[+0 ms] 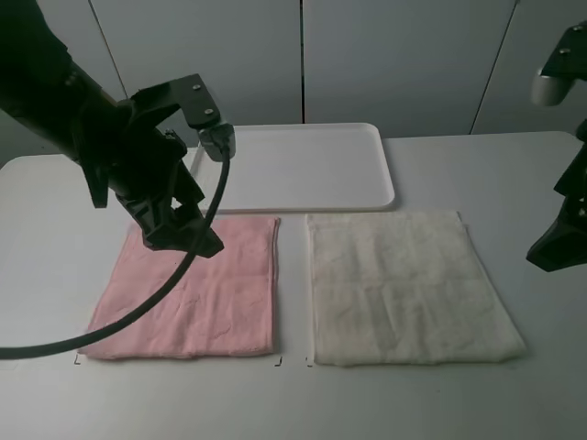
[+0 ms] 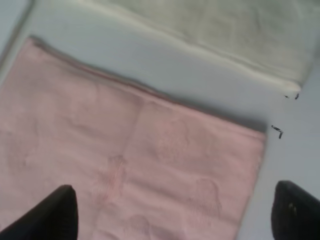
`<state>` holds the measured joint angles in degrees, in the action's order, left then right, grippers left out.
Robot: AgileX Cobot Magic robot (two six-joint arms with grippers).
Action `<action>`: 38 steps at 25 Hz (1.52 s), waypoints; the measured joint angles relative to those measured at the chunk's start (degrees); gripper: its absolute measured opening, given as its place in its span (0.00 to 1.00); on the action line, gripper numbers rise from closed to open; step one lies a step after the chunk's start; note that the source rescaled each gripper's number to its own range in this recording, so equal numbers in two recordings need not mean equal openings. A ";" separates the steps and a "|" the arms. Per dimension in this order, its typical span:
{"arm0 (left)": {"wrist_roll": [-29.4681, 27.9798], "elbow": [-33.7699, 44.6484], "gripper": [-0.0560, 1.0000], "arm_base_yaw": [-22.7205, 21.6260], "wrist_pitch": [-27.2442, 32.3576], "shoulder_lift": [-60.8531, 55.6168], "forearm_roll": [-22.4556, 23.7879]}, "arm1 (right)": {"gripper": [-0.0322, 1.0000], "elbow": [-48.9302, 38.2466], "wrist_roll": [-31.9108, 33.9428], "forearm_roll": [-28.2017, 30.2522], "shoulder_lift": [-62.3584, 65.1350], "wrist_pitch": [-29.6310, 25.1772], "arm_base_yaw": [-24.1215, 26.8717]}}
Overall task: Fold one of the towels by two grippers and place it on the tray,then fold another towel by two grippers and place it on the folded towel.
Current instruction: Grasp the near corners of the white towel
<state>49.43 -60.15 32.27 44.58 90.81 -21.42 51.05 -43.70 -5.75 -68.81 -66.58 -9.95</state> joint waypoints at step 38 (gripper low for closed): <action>-19.30 -21.77 0.99 31.55 12.21 33.22 21.73 | 1.00 -3.69 -2.05 5.34 -0.66 0.88 0.00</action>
<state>30.12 -81.92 63.82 56.79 124.03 0.31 47.36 -45.74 -0.41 -69.46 -65.70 -9.95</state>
